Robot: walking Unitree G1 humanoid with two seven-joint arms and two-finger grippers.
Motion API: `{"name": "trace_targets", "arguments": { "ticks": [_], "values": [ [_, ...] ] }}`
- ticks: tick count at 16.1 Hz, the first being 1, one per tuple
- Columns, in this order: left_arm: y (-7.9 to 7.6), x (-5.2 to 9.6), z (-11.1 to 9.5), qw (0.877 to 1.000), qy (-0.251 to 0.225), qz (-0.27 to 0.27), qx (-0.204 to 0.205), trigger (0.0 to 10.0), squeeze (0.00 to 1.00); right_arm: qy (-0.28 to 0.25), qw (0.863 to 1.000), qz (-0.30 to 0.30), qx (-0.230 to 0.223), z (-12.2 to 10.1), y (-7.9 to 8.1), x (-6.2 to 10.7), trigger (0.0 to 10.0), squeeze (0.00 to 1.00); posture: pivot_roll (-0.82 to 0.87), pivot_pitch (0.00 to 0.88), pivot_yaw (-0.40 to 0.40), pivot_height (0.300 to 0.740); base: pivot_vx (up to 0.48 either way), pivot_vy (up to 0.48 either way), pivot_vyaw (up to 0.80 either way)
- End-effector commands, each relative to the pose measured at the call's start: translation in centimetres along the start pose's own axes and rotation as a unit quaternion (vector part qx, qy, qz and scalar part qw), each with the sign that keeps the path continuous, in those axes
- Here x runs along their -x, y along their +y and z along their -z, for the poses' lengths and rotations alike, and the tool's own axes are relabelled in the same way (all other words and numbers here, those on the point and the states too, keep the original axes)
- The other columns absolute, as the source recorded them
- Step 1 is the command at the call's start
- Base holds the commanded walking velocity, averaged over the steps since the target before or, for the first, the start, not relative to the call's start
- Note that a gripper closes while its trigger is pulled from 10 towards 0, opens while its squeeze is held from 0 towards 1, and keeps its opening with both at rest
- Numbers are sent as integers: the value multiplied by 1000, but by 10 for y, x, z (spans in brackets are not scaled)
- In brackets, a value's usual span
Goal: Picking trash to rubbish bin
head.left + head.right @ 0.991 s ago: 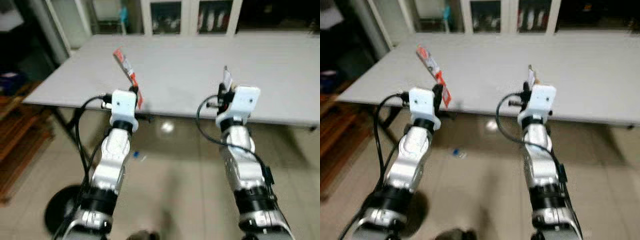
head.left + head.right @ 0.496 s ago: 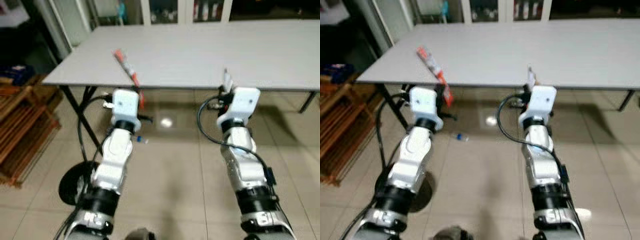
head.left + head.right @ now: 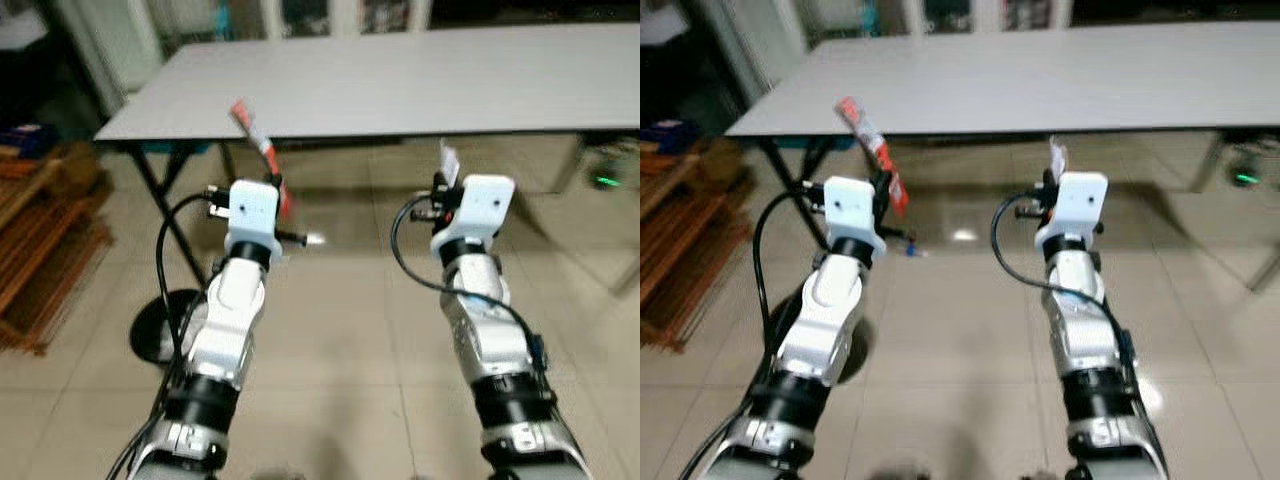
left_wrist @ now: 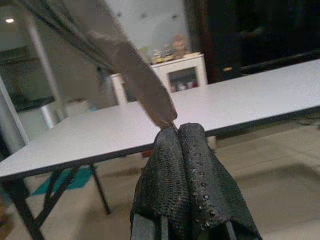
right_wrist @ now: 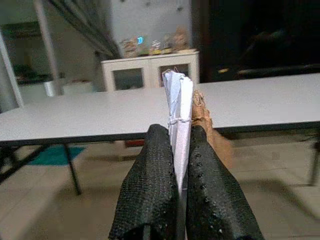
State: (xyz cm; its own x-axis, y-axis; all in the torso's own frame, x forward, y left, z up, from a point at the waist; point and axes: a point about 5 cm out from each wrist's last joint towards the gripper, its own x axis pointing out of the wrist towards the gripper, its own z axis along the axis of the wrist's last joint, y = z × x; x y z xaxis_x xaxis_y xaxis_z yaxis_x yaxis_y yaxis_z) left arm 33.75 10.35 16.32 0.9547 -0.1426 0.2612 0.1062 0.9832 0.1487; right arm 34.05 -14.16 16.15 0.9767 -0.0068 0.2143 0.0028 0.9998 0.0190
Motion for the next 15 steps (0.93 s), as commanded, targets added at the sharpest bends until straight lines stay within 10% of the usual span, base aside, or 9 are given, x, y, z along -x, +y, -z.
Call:
{"name": "trace_targets", "arguments": {
  "ticks": [1,15],
  "values": [
    [6,2,6,1000,15,-12,-10,10000,0,4,1000,-21,13,-1,11,-1,10000,0,18,37,80,740,0,0,800],
    [5,3,8,1000,24,-1,-6,10000,0,30,999,-33,26,8,15,2,10000,0,15,16,88,740,0,0,800]
  ]
}}
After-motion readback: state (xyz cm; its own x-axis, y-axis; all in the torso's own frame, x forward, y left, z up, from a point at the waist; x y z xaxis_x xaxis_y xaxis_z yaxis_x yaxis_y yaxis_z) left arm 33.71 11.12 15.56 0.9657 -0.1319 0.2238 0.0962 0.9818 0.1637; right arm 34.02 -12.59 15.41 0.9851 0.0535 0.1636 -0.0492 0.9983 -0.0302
